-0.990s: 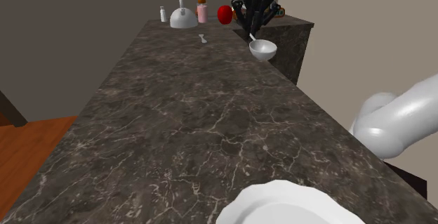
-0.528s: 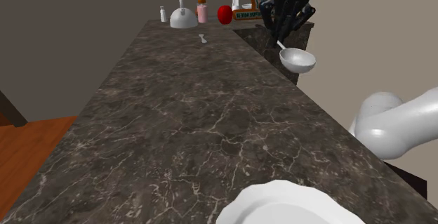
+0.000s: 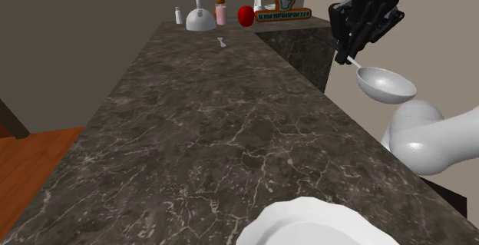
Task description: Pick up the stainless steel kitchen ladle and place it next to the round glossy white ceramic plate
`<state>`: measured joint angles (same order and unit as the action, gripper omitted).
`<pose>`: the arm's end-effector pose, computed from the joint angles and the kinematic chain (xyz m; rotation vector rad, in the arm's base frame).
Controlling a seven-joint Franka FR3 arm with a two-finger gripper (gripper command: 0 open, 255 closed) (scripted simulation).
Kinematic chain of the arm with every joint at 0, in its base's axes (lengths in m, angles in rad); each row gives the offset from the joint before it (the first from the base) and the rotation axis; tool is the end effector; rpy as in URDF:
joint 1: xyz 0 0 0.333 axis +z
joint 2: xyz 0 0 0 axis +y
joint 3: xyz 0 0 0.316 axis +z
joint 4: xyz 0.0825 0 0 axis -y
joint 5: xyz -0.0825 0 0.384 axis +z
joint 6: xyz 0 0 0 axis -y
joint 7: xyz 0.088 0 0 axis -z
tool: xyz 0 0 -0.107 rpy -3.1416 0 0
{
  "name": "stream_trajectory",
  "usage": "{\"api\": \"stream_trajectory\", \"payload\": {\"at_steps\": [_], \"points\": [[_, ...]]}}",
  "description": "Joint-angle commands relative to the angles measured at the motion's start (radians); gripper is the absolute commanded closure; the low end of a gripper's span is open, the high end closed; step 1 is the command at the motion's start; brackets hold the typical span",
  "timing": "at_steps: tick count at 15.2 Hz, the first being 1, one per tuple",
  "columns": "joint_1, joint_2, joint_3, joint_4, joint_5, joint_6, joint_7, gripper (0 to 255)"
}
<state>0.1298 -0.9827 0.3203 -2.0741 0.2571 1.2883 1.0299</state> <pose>0.1489 0.1924 0.7159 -2.9173 0.9080 -0.2117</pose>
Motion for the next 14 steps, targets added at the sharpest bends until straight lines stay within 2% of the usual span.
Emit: {"api": "stream_trajectory", "payload": {"at_steps": [1,14], "points": [[0.020,-0.063,0.023,-0.007,0.034,-0.050,0.045,255],[0.048,-0.187,0.055,-0.245,0.072,0.066,0.033,255]]}}
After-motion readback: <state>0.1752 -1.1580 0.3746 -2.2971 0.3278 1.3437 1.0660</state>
